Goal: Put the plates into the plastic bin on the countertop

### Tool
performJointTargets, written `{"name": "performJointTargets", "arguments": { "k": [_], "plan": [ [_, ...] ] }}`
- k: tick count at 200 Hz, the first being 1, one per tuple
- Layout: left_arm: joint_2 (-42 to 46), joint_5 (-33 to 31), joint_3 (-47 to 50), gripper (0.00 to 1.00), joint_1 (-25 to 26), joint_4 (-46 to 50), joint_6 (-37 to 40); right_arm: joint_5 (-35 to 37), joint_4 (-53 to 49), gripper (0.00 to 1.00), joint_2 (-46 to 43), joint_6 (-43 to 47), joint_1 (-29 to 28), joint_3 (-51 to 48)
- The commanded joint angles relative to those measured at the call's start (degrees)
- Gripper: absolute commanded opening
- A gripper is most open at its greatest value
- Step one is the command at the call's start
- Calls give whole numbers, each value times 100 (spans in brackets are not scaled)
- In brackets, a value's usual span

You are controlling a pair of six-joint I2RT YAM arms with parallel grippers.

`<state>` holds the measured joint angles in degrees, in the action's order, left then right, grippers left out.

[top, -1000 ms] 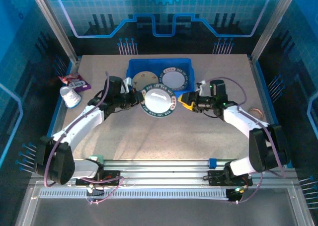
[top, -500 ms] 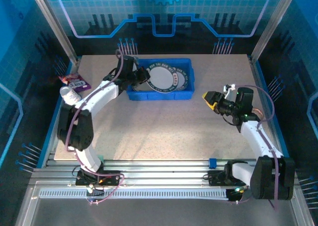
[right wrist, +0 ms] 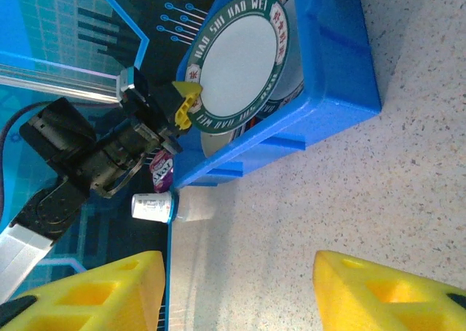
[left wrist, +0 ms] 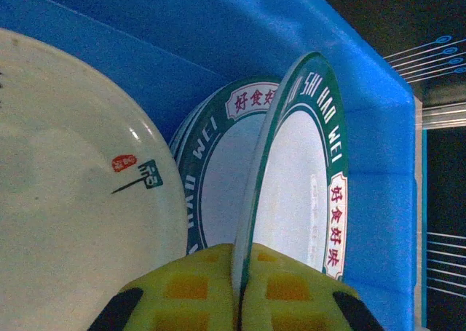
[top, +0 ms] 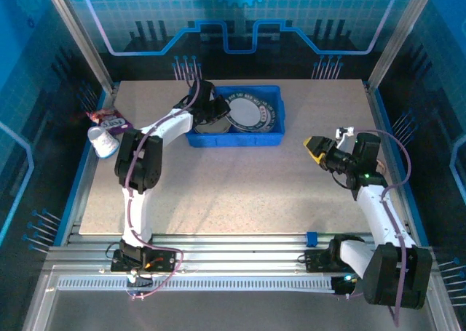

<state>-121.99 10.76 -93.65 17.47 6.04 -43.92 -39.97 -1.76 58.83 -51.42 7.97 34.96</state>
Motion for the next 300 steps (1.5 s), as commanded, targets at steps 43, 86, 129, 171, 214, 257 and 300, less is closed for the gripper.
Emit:
{"name": "performJointTargets", "arguments": {
  "k": [43, 86, 129, 171, 214, 257, 300],
  "plan": [
    [-542, 84, -818, 0, 245, 91, 10, -240, 100, 57, -3, 27, 67, -258],
    [-849, -86, -1411, 0, 413, 661, 196, -212, 79, 57, -38, 113, 71, -357],
    [-1027, -359, -1977, 41, 493, 1399, 474, -172, -8, 57, 1, 245, 59, -369],
    [-1046, -534, -2216, 62, 490, 1885, 703, -54, -170, 58, -23, 418, 40, -341],
    [-855, -998, -2272, 94, 558, 2220, 1158, 1, -134, 58, -12, 434, -9, -363],
    [-524, -1171, -2198, 99, 604, 2238, 1387, 149, -142, 58, -81, 414, -166, -377],
    [899, -1609, -994, 99, 826, 1525, 1722, 1117, -1129, 84, -548, 1267, -749, 228]
  ]
}}
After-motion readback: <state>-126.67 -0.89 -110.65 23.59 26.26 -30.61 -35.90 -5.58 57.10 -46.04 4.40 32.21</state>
